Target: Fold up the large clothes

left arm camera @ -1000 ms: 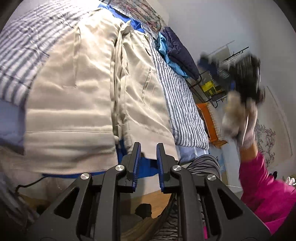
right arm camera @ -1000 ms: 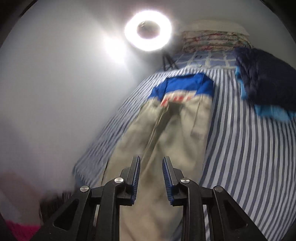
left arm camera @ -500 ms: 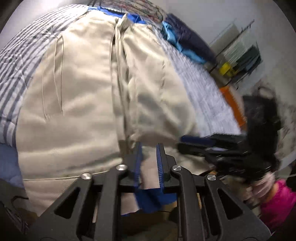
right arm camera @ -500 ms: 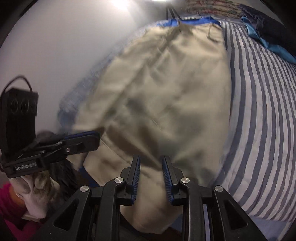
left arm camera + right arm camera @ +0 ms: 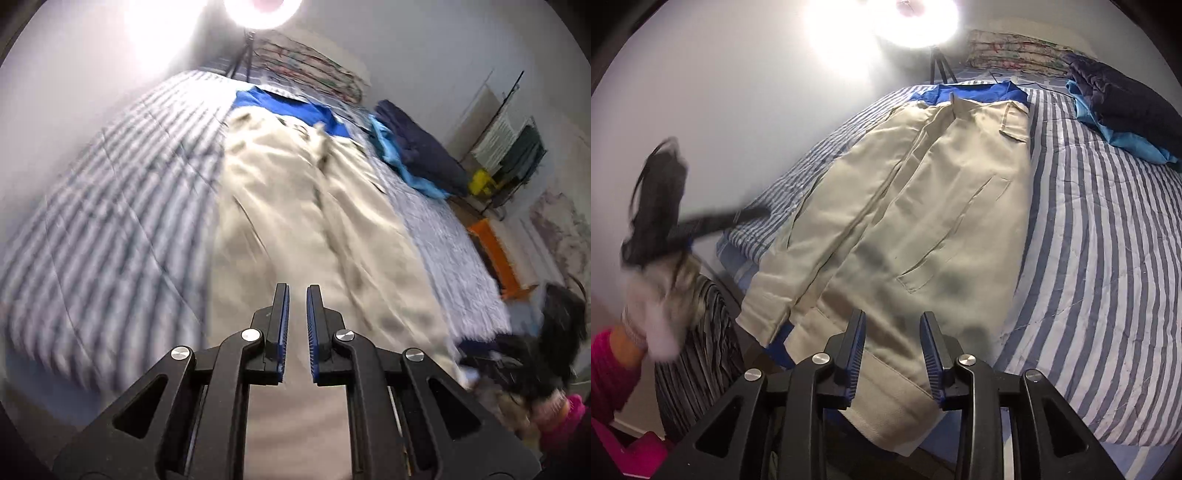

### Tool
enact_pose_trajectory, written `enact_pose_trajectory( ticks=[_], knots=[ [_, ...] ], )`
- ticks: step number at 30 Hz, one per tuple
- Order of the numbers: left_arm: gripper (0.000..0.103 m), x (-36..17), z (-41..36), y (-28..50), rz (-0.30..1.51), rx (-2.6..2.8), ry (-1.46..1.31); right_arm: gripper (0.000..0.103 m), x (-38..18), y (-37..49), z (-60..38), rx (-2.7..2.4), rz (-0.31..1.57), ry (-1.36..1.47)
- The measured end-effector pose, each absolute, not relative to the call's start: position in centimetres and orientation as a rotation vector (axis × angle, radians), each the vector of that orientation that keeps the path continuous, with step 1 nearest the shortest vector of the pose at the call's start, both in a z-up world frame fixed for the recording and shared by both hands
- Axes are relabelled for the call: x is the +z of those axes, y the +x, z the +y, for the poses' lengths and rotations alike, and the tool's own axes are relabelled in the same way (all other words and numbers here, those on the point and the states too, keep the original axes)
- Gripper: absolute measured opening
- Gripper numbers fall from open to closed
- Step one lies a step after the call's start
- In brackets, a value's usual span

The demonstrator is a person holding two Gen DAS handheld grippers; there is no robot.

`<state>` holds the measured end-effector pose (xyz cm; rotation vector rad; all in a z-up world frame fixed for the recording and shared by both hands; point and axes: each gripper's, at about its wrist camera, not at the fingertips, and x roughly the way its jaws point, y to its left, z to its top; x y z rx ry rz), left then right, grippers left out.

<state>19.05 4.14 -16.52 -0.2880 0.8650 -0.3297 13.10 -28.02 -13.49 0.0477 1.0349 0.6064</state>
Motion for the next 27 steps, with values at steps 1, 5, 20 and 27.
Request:
enact_pose_trajectory(
  ticks=[1,5,20,27],
  knots=[
    [0.007,-16.6,4.4,20.5,0.864,-0.315,-0.269,0.032,-13.8,13.1,-27.7,0.611,1.039,0.043],
    [0.007,-19.1,2.9,24.1,0.939,-0.324,-0.223,0.032,-15.2,13.3,-26.3,0.603,1.061,0.023],
    [0.051,-20.6,5.6,18.6,0.984,-0.307,-0.333,0.071,-14.9,12.6,-28.2,0.558,1.087,0.002],
    [0.056,-21.5,7.6,14.3,1.034,-0.289,-0.484,0.073,-17.4,13.4,-33.0,0.508,1.193,0.246]
  ],
)
